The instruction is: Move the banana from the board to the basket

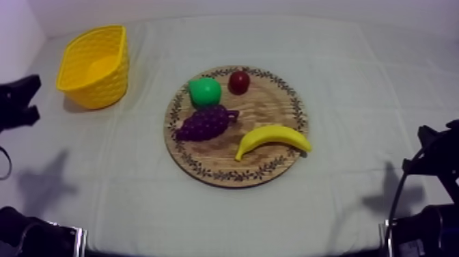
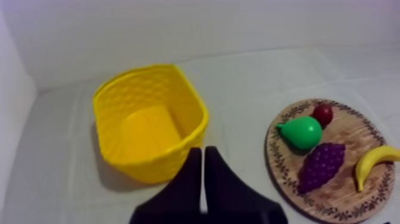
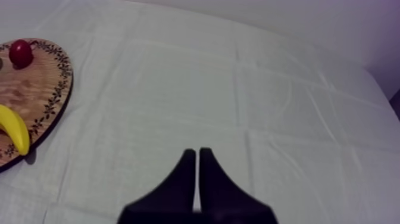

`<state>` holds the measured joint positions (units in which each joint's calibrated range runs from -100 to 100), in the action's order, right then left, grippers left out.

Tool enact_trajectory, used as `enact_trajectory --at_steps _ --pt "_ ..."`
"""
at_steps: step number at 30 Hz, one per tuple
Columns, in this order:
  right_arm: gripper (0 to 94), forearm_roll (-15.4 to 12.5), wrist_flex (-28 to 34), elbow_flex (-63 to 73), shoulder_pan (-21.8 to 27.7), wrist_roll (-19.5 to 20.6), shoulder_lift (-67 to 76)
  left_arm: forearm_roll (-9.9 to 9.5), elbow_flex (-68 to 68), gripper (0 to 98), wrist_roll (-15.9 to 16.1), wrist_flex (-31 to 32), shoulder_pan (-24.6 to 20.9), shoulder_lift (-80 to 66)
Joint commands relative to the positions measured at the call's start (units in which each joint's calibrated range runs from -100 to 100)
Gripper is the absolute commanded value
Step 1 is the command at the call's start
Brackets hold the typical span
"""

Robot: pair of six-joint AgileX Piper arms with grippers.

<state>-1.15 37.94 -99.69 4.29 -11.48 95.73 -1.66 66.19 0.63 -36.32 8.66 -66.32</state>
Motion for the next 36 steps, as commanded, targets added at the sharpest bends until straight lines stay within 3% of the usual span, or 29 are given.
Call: enact_trajectory --at_steps 1,4,8,12,23,36 --pt "0.3 0.01 -0.03 0.03 0.0 0.0 0.02 -0.25 -12.29 0.3 1.11 -1.55 2.38 8.43" --pt "0.3 0.01 -0.03 0.03 0.0 -0.02 0.02 -0.55 -18.47 0.3 2.67 -2.44 4.74 12.87" --pt "0.3 0.01 -0.03 0.03 0.0 0.01 0.02 -4.37 -26.15 0.3 1.35 -4.73 10.21 18.33" --pt "0.3 0.01 -0.03 0.03 0.0 -0.01 0.02 -5.78 -34.66 0.2 2.07 -8.34 14.42 24.5" --pt "0.3 0.01 -0.03 0.03 0.0 0.01 0.02 -6.0 -52.41 0.3 4.99 -13.93 24.71 39.84" --pt "0.3 0.01 -0.03 0.03 0.0 -0.01 0.02 -5.57 -50.38 0.5 2.66 -11.98 31.2 52.22"
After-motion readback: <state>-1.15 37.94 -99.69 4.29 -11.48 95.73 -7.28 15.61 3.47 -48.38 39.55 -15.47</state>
